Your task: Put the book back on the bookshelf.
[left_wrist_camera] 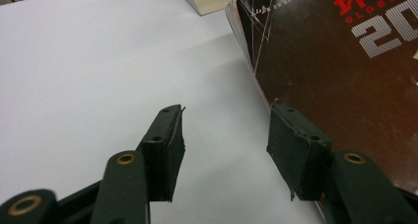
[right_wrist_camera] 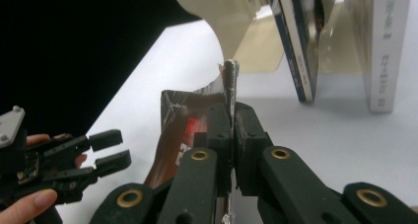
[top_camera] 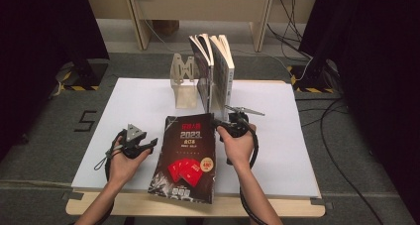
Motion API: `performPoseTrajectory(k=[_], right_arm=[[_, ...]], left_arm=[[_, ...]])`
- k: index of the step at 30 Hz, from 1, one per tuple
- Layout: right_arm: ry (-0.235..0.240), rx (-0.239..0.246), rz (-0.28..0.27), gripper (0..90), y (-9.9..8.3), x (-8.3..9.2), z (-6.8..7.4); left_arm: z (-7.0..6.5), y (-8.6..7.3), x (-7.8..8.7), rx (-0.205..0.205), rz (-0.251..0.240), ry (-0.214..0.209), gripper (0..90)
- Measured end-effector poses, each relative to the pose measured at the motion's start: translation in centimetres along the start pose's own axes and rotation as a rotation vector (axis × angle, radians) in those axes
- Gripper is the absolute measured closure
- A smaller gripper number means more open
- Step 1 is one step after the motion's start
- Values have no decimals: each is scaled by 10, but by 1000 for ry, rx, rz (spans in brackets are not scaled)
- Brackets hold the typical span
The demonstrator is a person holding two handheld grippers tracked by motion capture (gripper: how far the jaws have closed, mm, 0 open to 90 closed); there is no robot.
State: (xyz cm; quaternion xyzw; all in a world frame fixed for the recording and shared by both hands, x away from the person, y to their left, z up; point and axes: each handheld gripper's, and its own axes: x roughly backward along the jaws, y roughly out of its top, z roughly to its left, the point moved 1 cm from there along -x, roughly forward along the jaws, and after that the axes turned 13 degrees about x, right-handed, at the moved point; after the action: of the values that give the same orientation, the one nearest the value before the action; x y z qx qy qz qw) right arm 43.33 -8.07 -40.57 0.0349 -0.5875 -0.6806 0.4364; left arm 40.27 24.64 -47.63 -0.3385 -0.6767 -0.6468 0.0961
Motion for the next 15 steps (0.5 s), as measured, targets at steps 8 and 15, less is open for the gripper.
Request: performPoseTrajectory(k=[8,15], right_arm=[[-29,16,-37,878,8,5,3],[-31,27,-55,878,10,5,5]], left_arm=[[-2,1,-1,2,-3,-12,474],[-3,3,0,3,-14,-26,470]])
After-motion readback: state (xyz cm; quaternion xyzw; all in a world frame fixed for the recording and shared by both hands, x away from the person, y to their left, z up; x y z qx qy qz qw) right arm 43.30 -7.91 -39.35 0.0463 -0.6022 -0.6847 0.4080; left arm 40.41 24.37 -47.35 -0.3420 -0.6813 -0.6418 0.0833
